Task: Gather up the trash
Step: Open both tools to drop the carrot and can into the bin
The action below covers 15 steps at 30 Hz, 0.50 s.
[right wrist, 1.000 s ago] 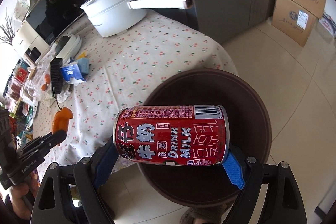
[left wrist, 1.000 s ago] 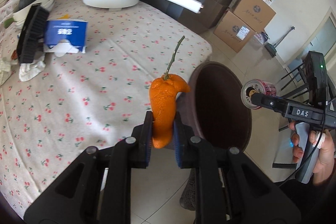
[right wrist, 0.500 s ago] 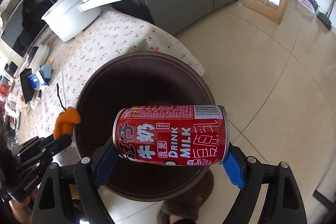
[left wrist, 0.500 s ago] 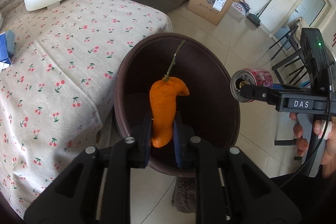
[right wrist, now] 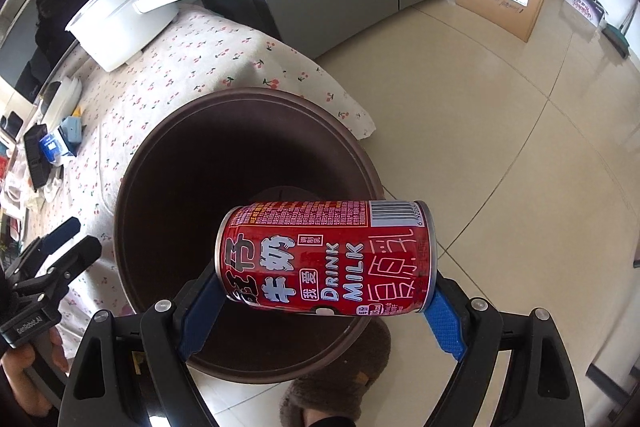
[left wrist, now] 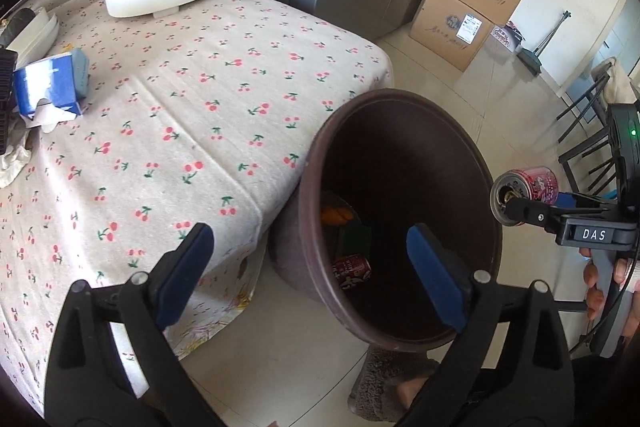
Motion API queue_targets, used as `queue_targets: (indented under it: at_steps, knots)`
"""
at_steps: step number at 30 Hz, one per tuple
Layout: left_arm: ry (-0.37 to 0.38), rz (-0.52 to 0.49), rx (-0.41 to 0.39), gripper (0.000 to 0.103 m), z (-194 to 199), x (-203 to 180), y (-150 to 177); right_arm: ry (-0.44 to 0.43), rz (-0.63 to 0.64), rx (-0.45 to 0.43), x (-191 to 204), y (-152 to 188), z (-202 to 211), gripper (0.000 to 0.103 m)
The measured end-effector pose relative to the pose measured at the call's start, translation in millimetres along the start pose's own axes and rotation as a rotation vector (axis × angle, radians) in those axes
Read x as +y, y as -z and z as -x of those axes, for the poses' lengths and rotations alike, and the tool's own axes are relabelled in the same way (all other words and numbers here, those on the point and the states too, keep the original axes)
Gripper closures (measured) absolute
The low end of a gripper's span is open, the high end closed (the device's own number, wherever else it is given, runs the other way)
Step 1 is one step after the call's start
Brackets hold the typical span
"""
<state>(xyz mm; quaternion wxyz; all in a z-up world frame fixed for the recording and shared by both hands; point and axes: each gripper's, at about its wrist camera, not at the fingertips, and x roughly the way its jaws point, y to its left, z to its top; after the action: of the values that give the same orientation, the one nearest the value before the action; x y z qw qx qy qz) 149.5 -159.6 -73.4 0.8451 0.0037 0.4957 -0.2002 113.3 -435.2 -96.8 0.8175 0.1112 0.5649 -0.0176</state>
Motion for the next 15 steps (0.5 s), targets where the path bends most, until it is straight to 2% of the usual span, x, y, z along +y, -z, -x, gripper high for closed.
queue_targets:
  at_steps: [15]
  knots:
    - [-0.080, 0.038, 0.020, 0.002, 23.5, 45.9, 11.4, 0.125, 0.146, 0.096, 27.5, -1.5, -37.9, 0.014]
